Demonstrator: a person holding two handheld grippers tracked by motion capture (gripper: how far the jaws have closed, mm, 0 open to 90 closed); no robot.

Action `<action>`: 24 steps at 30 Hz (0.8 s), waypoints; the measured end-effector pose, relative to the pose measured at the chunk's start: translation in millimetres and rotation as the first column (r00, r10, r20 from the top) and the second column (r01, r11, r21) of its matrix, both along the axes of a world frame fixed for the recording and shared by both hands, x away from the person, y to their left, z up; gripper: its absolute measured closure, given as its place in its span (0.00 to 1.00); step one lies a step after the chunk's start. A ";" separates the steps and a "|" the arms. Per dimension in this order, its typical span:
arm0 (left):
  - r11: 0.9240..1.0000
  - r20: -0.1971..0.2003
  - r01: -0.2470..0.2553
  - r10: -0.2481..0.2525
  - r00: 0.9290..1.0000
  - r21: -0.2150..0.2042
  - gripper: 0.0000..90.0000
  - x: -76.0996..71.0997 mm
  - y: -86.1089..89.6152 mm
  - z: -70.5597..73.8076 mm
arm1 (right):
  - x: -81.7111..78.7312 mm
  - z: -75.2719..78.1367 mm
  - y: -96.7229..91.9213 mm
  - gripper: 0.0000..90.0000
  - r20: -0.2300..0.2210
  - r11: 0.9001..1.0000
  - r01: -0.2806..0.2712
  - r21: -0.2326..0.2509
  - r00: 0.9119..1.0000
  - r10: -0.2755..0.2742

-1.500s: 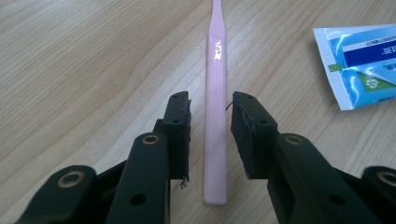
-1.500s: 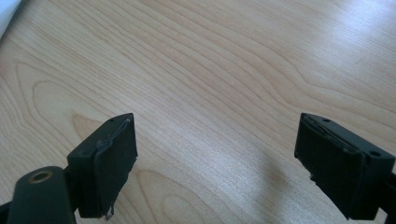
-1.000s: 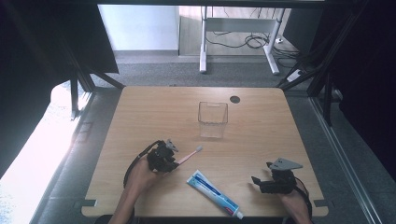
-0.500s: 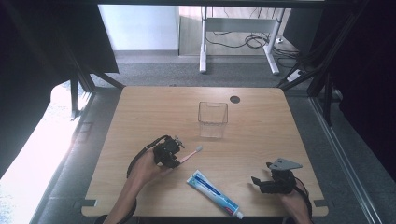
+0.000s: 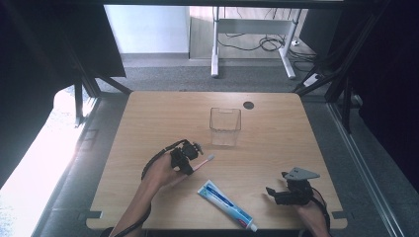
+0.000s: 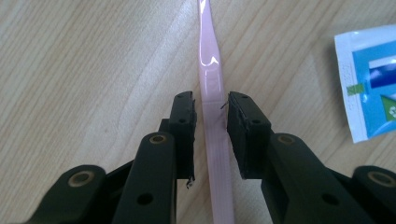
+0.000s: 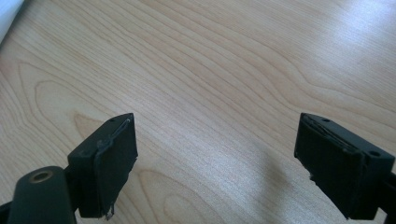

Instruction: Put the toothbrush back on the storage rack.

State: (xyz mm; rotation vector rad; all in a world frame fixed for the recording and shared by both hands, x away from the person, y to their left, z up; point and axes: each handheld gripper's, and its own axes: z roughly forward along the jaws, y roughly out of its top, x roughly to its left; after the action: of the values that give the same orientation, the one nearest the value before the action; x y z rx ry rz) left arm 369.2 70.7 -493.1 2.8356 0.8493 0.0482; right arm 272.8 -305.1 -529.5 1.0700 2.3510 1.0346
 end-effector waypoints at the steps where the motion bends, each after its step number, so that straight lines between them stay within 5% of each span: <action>1: 1.000 -0.008 0.004 -0.004 1.000 0.008 0.80 2.3 -3.1 0.0 | 0.1 -0.2 0.0 0.15 0.000 1.000 -0.001 -0.001 1.000 0.001; 14: 0.998 -0.040 0.013 -0.011 0.999 0.055 0.84 10.1 -18.0 -5.7 | 0.1 -0.2 0.0 0.15 0.000 1.000 -0.003 -0.002 1.000 0.003; 24: 0.999 -0.045 0.000 0.002 0.999 0.046 0.87 11.2 -18.7 -4.9 | 0.1 -0.3 0.2 0.15 0.000 1.000 -0.004 -0.007 1.000 0.004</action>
State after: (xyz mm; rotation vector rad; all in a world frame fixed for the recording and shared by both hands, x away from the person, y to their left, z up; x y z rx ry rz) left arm 380.5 52.0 -498.0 2.8889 0.8699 0.0035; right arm 272.9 -304.9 -529.8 1.0630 2.3558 1.0274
